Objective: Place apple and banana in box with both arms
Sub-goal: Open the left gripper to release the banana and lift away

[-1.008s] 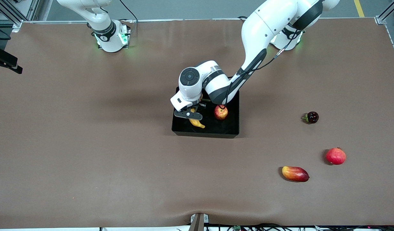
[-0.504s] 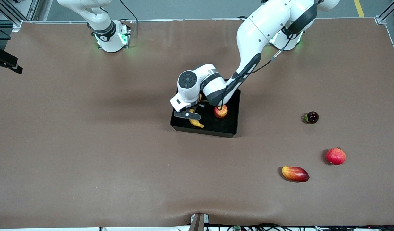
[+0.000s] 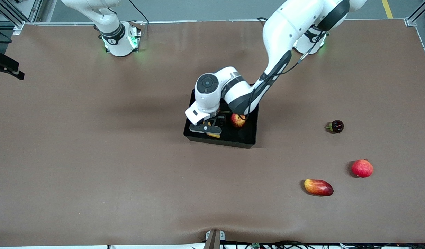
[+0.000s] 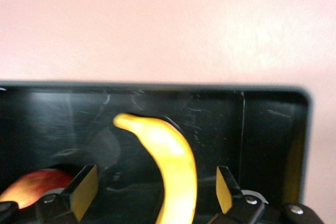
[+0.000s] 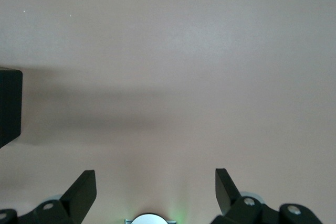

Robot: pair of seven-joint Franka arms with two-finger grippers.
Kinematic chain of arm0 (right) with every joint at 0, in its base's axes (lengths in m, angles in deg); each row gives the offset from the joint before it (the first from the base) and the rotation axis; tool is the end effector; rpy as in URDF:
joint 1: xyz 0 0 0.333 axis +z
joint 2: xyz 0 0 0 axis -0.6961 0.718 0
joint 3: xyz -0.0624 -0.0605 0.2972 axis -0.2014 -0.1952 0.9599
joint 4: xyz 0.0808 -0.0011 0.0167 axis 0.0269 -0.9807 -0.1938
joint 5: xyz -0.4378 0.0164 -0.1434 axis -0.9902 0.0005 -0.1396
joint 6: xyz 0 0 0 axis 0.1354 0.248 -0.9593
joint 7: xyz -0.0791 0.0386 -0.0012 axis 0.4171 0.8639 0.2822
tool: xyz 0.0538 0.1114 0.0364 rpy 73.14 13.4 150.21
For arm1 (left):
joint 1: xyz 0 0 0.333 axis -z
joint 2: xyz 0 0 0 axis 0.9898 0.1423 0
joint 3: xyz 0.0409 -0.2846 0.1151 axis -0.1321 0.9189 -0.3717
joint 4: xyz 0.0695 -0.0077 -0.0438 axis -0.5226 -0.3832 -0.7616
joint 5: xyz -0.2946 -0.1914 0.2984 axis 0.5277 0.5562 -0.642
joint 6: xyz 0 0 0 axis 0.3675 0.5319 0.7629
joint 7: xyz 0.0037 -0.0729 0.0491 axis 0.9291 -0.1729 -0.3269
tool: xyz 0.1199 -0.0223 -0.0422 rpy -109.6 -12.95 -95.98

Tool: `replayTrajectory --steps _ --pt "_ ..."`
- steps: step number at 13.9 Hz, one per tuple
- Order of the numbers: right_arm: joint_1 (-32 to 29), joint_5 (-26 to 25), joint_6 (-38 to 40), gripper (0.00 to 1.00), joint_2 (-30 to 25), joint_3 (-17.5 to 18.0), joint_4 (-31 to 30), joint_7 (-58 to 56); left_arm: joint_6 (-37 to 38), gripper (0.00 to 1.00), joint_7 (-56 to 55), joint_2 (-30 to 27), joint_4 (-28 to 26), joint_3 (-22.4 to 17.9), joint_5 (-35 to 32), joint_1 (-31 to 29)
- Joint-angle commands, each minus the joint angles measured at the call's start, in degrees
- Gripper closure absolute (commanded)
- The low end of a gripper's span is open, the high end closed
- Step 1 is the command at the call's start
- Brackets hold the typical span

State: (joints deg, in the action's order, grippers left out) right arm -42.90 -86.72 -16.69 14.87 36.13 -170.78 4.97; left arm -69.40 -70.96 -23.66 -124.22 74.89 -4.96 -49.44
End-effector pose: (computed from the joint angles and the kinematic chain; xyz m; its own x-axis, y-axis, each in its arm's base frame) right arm 0.5919 -0.0665 0.6469 0.9979 0.0331 -0.0560 0.0323 -0.9994 -0.0150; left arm 0.5430 -0.5876 0.2259 0.9915 -0.1173 0.0565 -0.1190 -0.9925 0.0273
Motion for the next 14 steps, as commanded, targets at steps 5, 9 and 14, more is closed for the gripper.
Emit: replayTrajectory --steps 5,9,14 --pt "-1.0 0.5 0.1 0.00 -0.1 0.6 0.3 -0.7 19.0 0.00 4.7 -19.0 -2.0 0.3 1.7 -13.6" --pt "-0.9 0.5 0.1 0.00 -0.1 0.6 0.3 -0.7 26.3 0.00 9.6 -26.5 -2.0 0.3 1.9 -24.4" --pt "-0.8 0.6 0.1 0.00 -0.1 0.6 0.3 -0.7 30.9 0.00 16.2 -32.6 -2.9 0.3 6.3 -35.7"
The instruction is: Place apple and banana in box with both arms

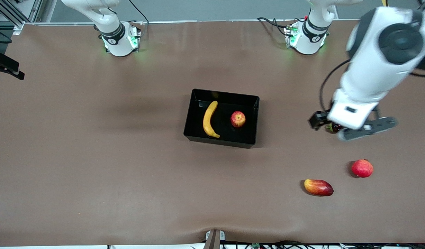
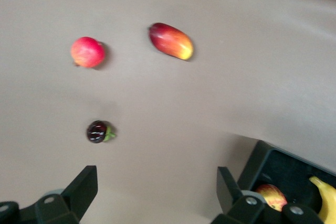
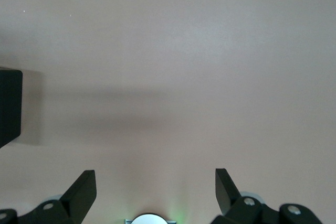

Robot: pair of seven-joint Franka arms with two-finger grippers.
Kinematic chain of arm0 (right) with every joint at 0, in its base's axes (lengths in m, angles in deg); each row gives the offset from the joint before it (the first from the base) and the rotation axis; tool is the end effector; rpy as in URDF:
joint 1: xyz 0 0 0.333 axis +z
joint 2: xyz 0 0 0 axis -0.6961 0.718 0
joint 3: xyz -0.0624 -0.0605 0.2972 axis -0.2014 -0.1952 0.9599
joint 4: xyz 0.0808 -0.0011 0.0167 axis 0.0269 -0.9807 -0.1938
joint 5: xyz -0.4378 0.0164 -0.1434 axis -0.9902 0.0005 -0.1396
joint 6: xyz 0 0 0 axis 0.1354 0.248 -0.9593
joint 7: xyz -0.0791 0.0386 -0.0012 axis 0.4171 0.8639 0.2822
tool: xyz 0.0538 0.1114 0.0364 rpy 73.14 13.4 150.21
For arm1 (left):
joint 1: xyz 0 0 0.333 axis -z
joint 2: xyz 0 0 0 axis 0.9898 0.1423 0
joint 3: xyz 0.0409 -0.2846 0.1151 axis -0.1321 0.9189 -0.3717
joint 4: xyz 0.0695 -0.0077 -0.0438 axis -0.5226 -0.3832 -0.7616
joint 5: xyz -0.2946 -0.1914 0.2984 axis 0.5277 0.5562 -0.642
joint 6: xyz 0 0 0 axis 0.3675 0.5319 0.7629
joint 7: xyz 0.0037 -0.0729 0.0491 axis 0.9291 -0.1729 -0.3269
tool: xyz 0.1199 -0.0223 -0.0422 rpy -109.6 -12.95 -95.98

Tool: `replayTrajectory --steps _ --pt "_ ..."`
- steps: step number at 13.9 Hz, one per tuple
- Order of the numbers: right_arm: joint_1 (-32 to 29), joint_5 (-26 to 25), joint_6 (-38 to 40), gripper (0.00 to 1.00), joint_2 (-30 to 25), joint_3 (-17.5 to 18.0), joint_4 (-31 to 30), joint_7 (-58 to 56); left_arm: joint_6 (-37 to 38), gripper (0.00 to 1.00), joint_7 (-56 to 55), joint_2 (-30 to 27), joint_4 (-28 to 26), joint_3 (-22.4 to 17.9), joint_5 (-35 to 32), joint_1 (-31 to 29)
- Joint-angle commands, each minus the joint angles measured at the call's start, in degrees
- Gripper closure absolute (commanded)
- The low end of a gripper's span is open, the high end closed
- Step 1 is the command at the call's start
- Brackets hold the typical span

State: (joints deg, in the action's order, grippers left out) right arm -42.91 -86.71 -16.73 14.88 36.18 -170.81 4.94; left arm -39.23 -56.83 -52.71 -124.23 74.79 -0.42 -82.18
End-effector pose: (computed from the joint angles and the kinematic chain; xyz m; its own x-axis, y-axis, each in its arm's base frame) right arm 0.5921 -0.0661 0.6466 0.9978 0.0343 -0.0560 0.0335 -0.9993 -0.0152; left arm 0.6810 -0.1795 0.5523 0.9624 0.2595 0.0802 0.2671 -0.9579 -0.1055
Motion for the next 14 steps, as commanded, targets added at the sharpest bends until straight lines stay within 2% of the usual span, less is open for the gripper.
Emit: replayTrajectory --steps 1,4,7,9,11,12,14 --pt "-0.7 0.6 0.1 0.00 -0.1 0.6 0.4 -0.6 1.9 0.00 5.4 -4.7 -3.2 0.4 2.3 -4.8" --pt "-0.4 0.6 0.1 0.00 -0.1 0.7 0.4 -0.6 3.3 0.00 12.6 -8.9 -5.9 -0.9 6.8 -8.8" --pt "-0.7 0.6 0.1 0.00 -0.1 0.7 0.4 -0.6 2.6 0.00 18.4 -16.2 -14.0 -10.1 8.9 -3.7" --pt "-0.7 0.6 0.1 0.00 -0.2 0.7 0.4 -0.6 2.5 0.00 24.0 -20.1 -17.6 -13.9 11.3 -2.6" --pt "-0.7 0.6 0.1 0.00 -0.1 0.7 0.4 -0.6 2.4 0.00 25.3 -24.1 -20.9 -18.0 11.5 1.4" --pt "-0.7 0.6 0.1 0.00 -0.1 0.7 0.4 -0.6 2.4 0.00 25.3 -25.8 -22.8 -19.5 11.5 3.3" --pt "-0.7 0.6 0.1 0.00 -0.1 0.7 0.4 -0.6 2.5 0.00 25.2 -27.2 -23.6 -19.7 11.5 4.1"
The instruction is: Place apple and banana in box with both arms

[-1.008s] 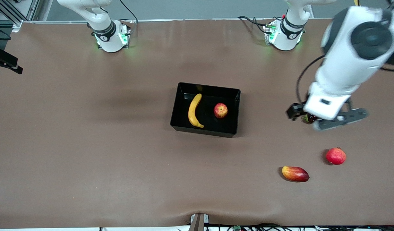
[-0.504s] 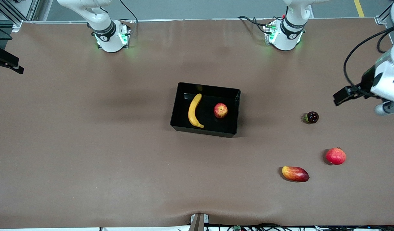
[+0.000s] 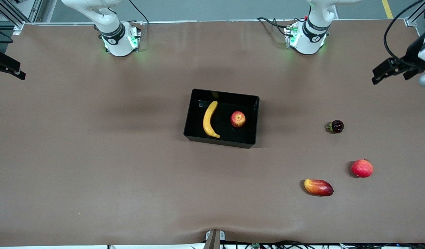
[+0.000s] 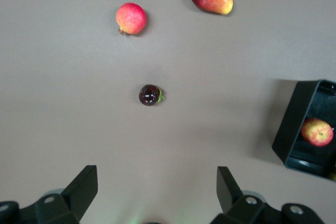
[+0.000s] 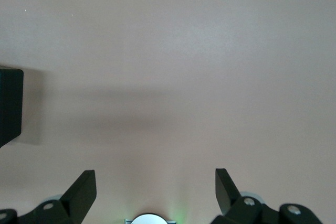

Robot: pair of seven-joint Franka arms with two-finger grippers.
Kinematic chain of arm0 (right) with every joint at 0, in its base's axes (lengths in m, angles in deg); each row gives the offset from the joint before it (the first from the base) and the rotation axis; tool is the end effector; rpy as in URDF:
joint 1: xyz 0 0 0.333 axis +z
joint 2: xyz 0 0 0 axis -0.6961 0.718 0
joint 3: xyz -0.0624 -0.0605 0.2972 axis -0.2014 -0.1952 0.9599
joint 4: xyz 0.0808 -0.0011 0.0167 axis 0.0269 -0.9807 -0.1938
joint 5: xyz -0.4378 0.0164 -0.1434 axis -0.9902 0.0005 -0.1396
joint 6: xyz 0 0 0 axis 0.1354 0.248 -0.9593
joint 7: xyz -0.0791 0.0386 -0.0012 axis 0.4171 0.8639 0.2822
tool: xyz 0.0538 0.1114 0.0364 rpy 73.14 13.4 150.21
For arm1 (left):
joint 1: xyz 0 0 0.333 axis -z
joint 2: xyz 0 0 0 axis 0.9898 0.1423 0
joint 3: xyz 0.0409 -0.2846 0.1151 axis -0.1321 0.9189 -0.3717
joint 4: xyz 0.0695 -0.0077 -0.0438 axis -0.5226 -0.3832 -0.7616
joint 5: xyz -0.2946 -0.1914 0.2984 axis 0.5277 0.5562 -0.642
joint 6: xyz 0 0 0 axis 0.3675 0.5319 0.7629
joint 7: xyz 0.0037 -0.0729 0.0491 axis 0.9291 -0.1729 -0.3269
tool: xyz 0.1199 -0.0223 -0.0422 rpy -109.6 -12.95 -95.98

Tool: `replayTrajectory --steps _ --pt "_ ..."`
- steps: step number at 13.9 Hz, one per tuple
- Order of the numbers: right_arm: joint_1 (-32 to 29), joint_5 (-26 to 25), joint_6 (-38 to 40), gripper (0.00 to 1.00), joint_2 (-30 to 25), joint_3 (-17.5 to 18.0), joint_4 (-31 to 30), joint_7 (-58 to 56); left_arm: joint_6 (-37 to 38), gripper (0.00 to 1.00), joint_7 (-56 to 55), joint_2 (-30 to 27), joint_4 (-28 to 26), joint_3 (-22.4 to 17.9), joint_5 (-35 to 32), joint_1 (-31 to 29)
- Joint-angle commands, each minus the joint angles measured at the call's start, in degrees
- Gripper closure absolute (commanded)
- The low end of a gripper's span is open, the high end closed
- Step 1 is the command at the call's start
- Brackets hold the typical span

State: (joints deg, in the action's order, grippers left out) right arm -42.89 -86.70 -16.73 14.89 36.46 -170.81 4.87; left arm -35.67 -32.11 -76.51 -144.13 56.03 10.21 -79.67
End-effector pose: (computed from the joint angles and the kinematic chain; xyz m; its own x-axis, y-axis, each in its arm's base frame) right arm 0.5925 -0.0629 0.6465 0.9976 0.0408 -0.0561 0.0400 -0.9991 -0.0153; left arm 0.5753 -0.0264 0.6154 0.9932 0.1160 0.0044 0.1161 -0.9925 -0.0393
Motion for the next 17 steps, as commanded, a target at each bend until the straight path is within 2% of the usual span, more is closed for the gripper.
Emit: replayTrajectory --steps 1,8,12,17 --pt "-0.6 0.6 0.1 0.00 -0.1 0.4 0.4 -0.6 -0.6 0.00 0.2 -3.5 -3.3 -0.6 0.9 2.1" --pt "-0.8 0.6 0.1 0.00 -0.1 0.4 0.4 -0.6 0.0 0.00 0.8 -3.4 -2.8 -0.1 1.0 2.2" --pt "-0.9 0.6 0.1 0.00 -0.1 0.4 0.4 -0.6 0.0 0.00 2.5 -1.8 0.1 -0.2 1.0 1.9" --pt "-1.0 0.5 0.1 0.00 -0.1 0.4 0.4 -0.6 0.0 0.00 2.5 -1.0 1.3 -0.2 0.9 1.9"
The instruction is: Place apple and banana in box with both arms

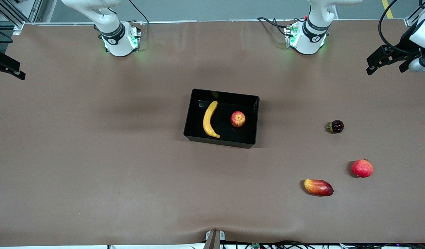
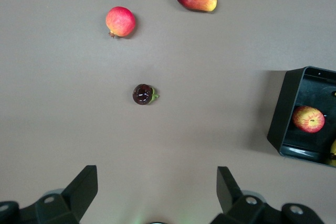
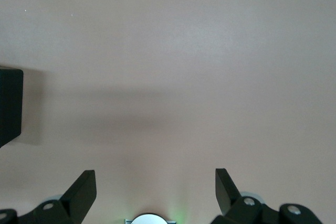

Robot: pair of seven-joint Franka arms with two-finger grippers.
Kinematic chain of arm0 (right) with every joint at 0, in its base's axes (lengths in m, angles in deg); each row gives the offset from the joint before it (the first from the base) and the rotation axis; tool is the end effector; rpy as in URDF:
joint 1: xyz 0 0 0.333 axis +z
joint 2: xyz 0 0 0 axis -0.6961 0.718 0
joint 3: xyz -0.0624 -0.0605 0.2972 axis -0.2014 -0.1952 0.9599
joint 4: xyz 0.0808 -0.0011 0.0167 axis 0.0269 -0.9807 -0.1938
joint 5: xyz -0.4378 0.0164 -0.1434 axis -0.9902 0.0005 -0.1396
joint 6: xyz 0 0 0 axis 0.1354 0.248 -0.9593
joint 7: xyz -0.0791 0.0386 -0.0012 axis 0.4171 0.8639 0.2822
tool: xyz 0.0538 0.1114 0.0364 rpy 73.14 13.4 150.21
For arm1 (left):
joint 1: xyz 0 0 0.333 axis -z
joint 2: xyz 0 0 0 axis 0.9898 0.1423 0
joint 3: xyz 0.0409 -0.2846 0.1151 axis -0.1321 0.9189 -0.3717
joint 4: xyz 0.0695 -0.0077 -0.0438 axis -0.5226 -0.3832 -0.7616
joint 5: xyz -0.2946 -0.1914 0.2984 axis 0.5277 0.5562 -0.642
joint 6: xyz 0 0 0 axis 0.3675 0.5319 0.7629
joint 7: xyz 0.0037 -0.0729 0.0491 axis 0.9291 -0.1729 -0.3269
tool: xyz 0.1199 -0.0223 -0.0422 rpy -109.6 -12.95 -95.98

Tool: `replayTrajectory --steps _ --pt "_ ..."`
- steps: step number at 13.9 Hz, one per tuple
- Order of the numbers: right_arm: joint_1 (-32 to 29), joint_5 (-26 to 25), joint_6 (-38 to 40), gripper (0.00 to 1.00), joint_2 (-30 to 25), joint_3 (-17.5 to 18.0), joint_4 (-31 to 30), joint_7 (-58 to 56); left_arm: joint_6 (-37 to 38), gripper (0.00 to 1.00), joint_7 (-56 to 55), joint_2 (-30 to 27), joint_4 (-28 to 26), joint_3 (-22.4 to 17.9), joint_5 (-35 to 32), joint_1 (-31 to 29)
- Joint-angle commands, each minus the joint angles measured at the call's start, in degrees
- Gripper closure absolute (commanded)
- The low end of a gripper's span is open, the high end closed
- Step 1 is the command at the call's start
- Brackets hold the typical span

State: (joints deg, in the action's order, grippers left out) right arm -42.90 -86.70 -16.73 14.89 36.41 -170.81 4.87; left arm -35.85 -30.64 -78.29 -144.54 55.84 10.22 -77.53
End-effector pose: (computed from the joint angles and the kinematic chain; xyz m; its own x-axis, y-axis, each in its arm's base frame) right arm 0.5925 -0.0635 0.6465 0.9976 0.0398 -0.0561 0.0390 -0.9991 -0.0153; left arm 0.5653 -0.0452 0.6296 0.9980 0.0565 0.0301 0.0575 -0.9977 -0.0352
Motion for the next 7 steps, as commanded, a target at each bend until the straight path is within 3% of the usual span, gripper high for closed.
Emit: replayTrajectory --steps 1,7 --pt "-1.0 0.6 0.1 0.00 -0.1 0.4 0.4 -0.6 0.2 0.00 1.1 1.4 1.7 0.0 1.0 -0.2" --pt "-0.8 0.6 0.1 0.00 -0.1 0.4 0.4 -0.6 0.3 0.00 2.0 1.6 1.7 0.0 1.4 -0.3"
